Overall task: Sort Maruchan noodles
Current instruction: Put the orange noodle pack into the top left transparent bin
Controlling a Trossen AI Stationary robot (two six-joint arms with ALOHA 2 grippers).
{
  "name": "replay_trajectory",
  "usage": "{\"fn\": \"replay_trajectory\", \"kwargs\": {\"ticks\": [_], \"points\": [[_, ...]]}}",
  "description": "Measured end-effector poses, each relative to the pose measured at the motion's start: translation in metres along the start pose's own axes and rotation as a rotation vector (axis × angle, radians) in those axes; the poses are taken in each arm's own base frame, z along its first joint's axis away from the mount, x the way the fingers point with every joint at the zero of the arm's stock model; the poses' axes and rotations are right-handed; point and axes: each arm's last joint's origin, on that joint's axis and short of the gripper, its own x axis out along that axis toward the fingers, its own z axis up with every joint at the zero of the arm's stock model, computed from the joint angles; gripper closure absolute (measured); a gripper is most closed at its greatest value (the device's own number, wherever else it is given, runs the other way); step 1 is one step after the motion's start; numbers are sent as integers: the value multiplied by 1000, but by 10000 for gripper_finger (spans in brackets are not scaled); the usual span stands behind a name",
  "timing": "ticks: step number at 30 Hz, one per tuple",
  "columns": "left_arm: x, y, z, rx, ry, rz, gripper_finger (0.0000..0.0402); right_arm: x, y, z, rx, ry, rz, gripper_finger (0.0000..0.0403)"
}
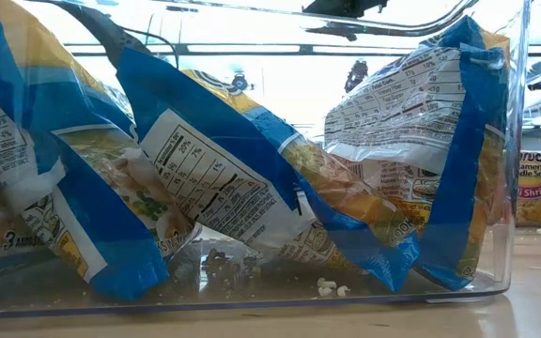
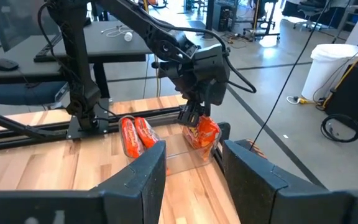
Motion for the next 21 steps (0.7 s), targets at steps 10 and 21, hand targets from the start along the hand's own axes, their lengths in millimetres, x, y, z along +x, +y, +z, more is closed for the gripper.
{"fn": "replay_trajectory", "kwargs": {"ticks": [10, 21], "points": [[-10, 4, -1, -30, -29, 3, 214, 0, 1, 0, 49, 1, 2, 240], [-40, 14, -8, -110, -92, -17, 214, 0, 1, 0, 58, 3, 2, 240]]}}
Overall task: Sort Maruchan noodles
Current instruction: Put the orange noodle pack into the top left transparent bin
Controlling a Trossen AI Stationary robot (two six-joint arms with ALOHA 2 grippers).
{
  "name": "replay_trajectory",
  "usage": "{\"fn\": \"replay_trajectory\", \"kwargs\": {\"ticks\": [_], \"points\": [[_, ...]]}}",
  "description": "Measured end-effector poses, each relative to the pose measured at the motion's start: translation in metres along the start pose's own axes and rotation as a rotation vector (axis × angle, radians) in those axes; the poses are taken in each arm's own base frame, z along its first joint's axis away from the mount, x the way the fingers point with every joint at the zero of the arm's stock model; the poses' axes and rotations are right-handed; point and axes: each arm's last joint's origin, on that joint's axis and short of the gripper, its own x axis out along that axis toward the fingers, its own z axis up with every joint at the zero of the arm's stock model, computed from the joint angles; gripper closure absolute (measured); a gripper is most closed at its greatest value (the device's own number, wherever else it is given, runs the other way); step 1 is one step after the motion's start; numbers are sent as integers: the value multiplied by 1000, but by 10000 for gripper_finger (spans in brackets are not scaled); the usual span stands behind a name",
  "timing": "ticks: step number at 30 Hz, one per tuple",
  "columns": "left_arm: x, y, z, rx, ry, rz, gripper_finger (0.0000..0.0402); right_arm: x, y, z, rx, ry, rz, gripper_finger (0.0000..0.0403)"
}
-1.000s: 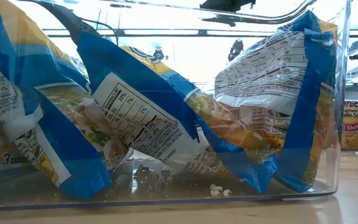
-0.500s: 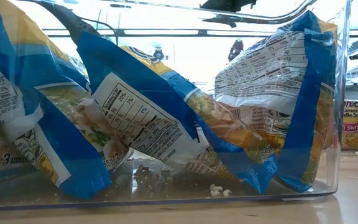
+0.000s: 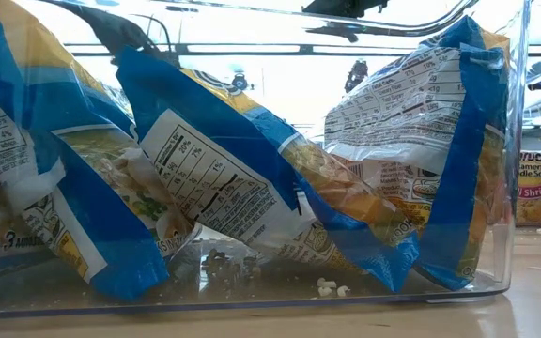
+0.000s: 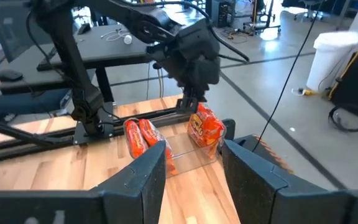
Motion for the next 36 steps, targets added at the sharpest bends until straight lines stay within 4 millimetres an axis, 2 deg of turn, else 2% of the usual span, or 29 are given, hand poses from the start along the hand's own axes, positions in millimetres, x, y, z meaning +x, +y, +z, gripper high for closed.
{"fn": "replay_trajectory", "kwargs": {"ticks": [2, 6, 10, 14, 18, 23, 27, 31, 36], "points": [[-11, -3, -3, -61, -16, -84, 214, 0, 0, 0, 33, 1, -4, 240], [-36, -18, -7, -184, -27, -364, 214, 0, 2, -3, 119, 27, 14, 240], [-71, -42, -8, -123, -105, -730, 214, 2, 15, -6, 166, 67, 86, 240], [-119, -73, -11, 32, -242, -1002, 214, 5, 49, -12, 143, 140, 125, 241], [-163, -107, -23, 185, -334, -1131, 214, 0, 98, -25, 114, 266, 155, 243], [-207, -145, -48, 332, -370, -1244, 214, -26, 156, -56, 115, 538, 115, 245], [-234, -167, -67, 373, -407, -1260, 214, -52, 198, -94, 134, 717, 108, 245], [-253, -177, -81, 330, -431, -1258, 214, -77, 236, -131, 181, 804, 170, 245], [-268, -183, -90, 170, -437, -1237, 214, -100, 268, -172, 199, 886, 311, 245]]}}
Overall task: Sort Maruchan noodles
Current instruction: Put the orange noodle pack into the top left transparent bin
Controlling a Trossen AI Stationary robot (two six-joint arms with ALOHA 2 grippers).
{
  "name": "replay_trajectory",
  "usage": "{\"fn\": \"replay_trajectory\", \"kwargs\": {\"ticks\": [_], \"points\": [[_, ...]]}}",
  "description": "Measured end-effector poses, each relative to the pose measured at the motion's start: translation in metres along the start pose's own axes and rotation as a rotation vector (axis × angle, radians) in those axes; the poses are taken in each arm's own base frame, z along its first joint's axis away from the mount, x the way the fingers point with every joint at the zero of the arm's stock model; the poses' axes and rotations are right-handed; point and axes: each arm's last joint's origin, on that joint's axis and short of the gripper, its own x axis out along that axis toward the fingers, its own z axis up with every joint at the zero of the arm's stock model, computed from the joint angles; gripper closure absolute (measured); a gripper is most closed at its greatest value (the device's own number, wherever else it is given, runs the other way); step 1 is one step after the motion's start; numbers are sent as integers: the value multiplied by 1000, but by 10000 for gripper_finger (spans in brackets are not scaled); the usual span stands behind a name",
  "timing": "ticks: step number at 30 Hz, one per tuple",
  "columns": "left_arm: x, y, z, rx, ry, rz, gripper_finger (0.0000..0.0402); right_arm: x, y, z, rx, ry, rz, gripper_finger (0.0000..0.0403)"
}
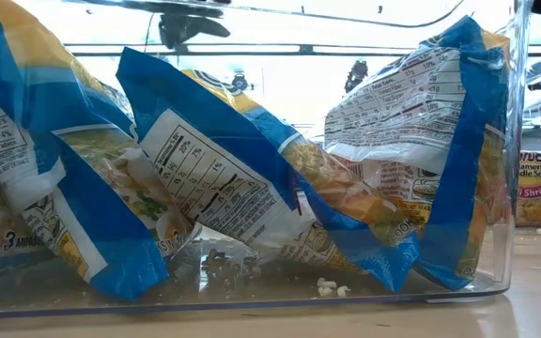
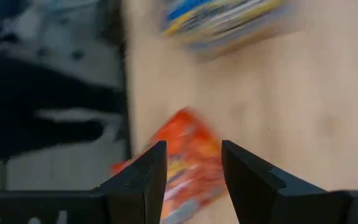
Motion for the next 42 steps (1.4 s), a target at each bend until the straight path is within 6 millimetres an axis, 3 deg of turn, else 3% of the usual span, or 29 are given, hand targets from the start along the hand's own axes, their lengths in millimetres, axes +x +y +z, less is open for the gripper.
{"fn": "replay_trajectory", "kwargs": {"ticks": [4, 10, 14, 18, 25, 32, 36, 39, 42], "points": [[0, -10, 1, -29, -82, 41, 214, 27, 22, -16, -115, 74, 120, 245], [0, -13, 1, -73, -110, 50, 214, 90, 45, -34, -261, 192, 221, 246], [0, -13, 1, -107, -113, 51, 214, 123, 39, -48, -324, 286, 143, 246], [0, -13, 1, -132, -113, 49, 214, 138, 26, -46, -359, 316, 32, 246], [-1, -19, -7, -107, -49, 12, 214, 132, -19, -7, -469, 224, -278, 246], [-2, -20, -20, -170, 110, -9, 214, 122, -93, 47, -583, 286, -535, 246], [3, -20, -24, -161, 143, 11, 214, 116, -144, 87, -554, 218, -650, 246], [2, -15, -24, -159, 145, 47, 214, 97, -168, 115, -452, 152, -676, 246], [3, -3, -19, -121, 135, 90, 214, 71, -176, 135, -340, 46, -619, 246]]}}
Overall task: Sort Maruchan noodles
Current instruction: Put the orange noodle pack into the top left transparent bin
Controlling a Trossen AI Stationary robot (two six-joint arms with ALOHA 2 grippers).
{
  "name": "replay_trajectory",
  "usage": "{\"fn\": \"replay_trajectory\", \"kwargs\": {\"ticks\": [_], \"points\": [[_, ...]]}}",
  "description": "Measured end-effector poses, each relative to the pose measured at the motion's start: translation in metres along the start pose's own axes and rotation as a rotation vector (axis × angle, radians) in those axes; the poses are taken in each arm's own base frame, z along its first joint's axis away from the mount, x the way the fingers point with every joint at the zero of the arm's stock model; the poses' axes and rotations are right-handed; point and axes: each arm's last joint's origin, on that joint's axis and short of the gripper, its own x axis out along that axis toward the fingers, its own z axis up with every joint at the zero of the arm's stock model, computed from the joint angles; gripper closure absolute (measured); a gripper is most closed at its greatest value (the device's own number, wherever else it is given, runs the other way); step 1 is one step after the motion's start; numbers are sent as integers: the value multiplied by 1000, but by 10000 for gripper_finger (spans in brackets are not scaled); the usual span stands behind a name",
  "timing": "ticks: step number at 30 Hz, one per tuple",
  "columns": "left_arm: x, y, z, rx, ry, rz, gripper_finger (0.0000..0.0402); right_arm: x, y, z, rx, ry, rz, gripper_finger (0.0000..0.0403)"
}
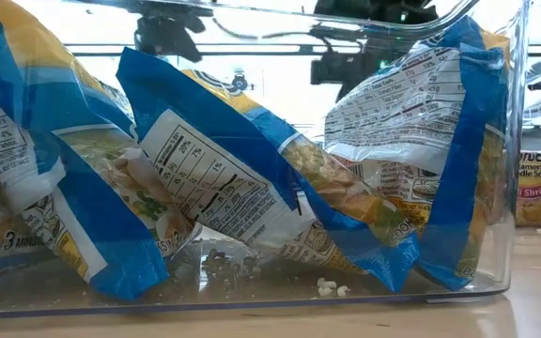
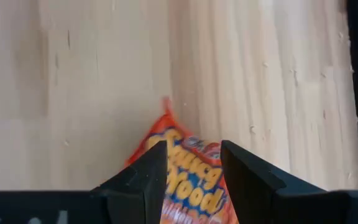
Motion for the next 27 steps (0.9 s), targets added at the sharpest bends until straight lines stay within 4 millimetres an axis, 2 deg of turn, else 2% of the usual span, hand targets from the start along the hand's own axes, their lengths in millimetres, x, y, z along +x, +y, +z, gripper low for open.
{"fn": "replay_trajectory", "kwargs": {"ticks": [3, 6, 10, 14, 20, 23, 27], "points": [[4, 20, 15, -5, -22, 28, 214, -20, -14, 1, 94, -57, 19, 246], [19, 49, 29, -52, -82, 7, 214, -47, -18, -2, 172, -121, 18, 246], [47, 89, 38, -123, -173, -68, 214, -91, -12, -11, 291, -224, 7, 246], [82, 117, 46, -195, -204, -57, 214, -133, -4, -21, 411, -367, 35, 246], [141, 133, 66, -284, -265, -53, 214, -176, 0, -30, 521, -569, 89, 246], [167, 139, 74, -347, -247, -19, 214, -185, -2, -32, 546, -620, 92, 246], [192, 137, 88, -354, -253, -1, 214, -184, -6, -33, 559, -618, 58, 246]]}}
